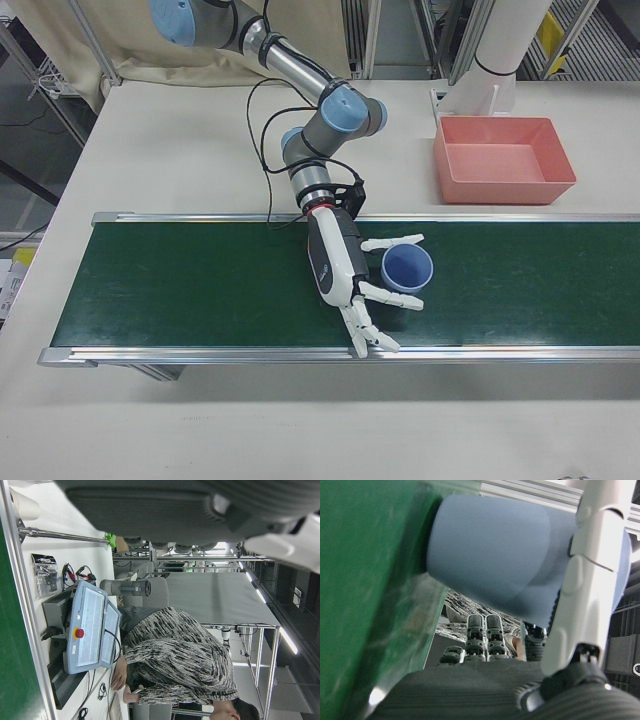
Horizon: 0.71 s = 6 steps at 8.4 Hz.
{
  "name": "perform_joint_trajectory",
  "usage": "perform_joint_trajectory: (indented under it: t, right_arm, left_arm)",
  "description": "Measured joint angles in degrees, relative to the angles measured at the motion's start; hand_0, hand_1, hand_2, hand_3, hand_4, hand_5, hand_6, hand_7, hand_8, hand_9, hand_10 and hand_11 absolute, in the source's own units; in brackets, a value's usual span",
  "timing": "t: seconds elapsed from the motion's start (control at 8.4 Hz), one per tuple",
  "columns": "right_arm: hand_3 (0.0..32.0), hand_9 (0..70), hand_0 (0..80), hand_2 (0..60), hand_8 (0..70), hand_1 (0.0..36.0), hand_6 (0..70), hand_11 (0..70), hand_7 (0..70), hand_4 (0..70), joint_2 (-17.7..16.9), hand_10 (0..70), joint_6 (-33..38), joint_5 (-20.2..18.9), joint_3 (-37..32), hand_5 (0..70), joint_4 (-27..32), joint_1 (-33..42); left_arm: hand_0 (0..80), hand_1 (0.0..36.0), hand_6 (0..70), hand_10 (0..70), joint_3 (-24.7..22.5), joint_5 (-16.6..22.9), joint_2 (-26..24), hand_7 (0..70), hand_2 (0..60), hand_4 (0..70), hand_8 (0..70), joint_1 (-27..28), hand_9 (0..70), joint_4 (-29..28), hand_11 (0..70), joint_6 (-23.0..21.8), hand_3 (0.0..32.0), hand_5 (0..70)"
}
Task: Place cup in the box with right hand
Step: 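Close the right hand fingers around the blue cup, then lift the cup off the belt and carry it over the pink box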
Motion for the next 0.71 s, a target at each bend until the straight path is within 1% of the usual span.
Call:
perform_joint_trajectory:
  t: [0.12, 0.24, 0.36, 0.48, 0.6, 0.71]
  right_arm:
    - [0.0, 26.3, 57.9, 4.7, 14.3, 18.2, 9.0, 6.9, 34.6, 39.1, 0.00, 3.6, 0.00, 0.16, -0.01, 6.7, -0.08, 0.00]
    - [0.0, 31.2, 57.7, 21.6, 17.0, 23.5, 10.9, 7.5, 43.4, 37.4, -0.02, 4.0, 0.00, 0.28, 0.01, 7.4, -0.15, 0.03]
    - [0.0, 66.5, 59.8, 60.0, 41.4, 36.0, 25.6, 40.0, 70.0, 60.2, -0.15, 26.4, 0.00, 1.14, 0.49, 14.5, -0.81, 0.23]
    - [0.0, 70.0, 54.6, 60.0, 62.9, 36.0, 38.2, 70.0, 70.0, 70.0, -0.31, 52.0, 0.00, 2.90, 2.16, 17.2, -3.73, 0.41]
    - [0.0, 70.0, 53.3, 60.0, 64.5, 36.0, 38.7, 70.0, 70.0, 70.0, -0.56, 55.3, 0.03, 4.39, 4.28, 17.2, -6.77, 0.62]
    - [0.0, 70.0, 55.4, 60.0, 63.1, 36.0, 37.7, 70.0, 70.0, 70.0, -0.76, 53.8, 0.00, 5.11, 6.32, 17.2, -8.47, 0.91]
  left_arm:
    - [0.0, 0.0, 0.0, 0.0, 0.00, 0.00, 0.00, 0.0, 0.0, 0.0, 0.0, 0.00, 0.0, 0.00, 0.0, 0.00, 0.0, 0.0]
    - [0.0, 0.0, 0.0, 0.0, 0.00, 0.00, 0.00, 0.0, 0.0, 0.0, 0.0, 0.00, 0.0, 0.01, 0.0, 0.00, 0.0, 0.0]
    - [0.0, 0.0, 0.0, 0.0, 0.00, 0.00, 0.00, 0.0, 0.0, 0.0, 0.0, 0.00, 0.0, 0.01, 0.0, 0.00, 0.0, 0.0]
    - [0.0, 0.0, 0.0, 0.0, 0.00, 0.00, 0.00, 0.0, 0.0, 0.0, 0.0, 0.00, 0.0, 0.01, 0.0, 0.00, 0.0, 0.0]
    - [0.0, 0.0, 0.0, 0.0, 0.00, 0.00, 0.00, 0.0, 0.0, 0.0, 0.0, 0.00, 0.0, 0.01, 0.0, 0.00, 0.0, 0.0]
    - [0.0, 0.0, 0.0, 0.0, 0.00, 0.00, 0.00, 0.0, 0.0, 0.0, 0.0, 0.00, 0.0, 0.01, 0.0, 0.00, 0.0, 0.0]
